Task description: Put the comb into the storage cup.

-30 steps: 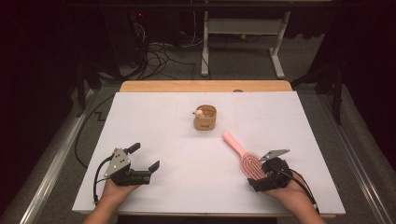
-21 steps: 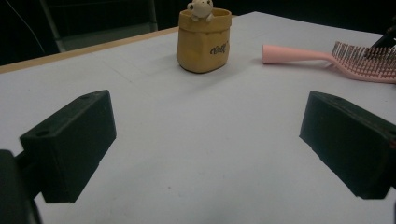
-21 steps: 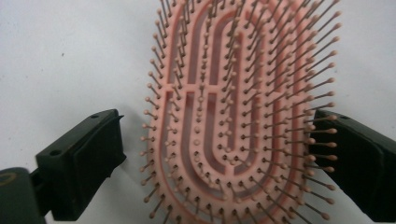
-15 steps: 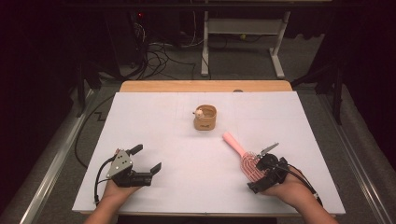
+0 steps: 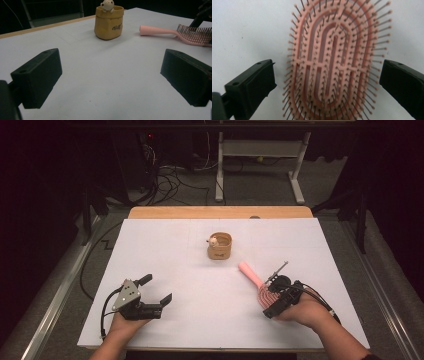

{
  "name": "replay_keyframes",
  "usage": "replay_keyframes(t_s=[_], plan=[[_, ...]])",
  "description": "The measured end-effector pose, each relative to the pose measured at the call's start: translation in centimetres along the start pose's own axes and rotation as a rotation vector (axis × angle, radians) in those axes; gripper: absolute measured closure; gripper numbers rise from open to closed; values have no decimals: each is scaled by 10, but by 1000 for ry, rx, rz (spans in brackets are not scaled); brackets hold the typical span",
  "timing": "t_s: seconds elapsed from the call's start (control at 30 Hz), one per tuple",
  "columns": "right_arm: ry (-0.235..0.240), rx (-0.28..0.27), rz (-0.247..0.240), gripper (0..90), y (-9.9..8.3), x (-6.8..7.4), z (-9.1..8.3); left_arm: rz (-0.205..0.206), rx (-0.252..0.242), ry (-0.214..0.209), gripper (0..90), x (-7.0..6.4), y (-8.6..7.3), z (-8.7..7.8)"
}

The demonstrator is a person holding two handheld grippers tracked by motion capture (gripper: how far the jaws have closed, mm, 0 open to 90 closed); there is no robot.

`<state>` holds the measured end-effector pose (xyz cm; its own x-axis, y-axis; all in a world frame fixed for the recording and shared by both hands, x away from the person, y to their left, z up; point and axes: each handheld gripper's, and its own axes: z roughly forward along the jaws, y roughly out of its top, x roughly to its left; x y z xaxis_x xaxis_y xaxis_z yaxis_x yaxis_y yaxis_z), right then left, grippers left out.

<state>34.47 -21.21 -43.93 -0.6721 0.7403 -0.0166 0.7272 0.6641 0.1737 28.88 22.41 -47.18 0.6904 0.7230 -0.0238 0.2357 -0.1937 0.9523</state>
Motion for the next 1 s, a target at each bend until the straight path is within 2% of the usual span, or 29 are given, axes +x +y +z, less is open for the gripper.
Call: replay_keyframes(t_s=[0.13, 0.17, 0.27, 0.33, 0.37, 0.53, 0.73, 0.83, 0.9, 1.0], plan=[[-6, 21, -15, 57, 9, 1, 0, -3, -1, 0, 44, 1, 0, 0], [-9, 31, 5, 66, 10, 3, 0, -3, -2, -1, 44, 1, 0, -1], [-17, 47, -8, 97, 15, 2, 4, 1, -6, 0, 46, 1, 0, -1], [-15, 51, -8, 100, 15, 2, 4, 2, -9, 1, 46, 0, 0, -1], [-16, 62, 19, 99, 16, 3, 5, 4, -9, 2, 46, 0, 0, -2], [-26, 71, 8, 95, 15, 0, 9, 0, -11, 1, 46, 1, 0, -1], [-19, 54, 24, 114, 14, -2, 8, 0, -10, 0, 48, 0, 0, -1], [-19, 46, 13, 159, 14, 0, 6, 1, -5, 0, 48, 0, 0, -1], [-19, 43, -3, 160, 15, -1, 7, 2, -6, 0, 48, 0, 0, -1], [-12, 43, 3, 163, 14, -2, 6, 1, -5, -1, 49, 0, 0, 0]])
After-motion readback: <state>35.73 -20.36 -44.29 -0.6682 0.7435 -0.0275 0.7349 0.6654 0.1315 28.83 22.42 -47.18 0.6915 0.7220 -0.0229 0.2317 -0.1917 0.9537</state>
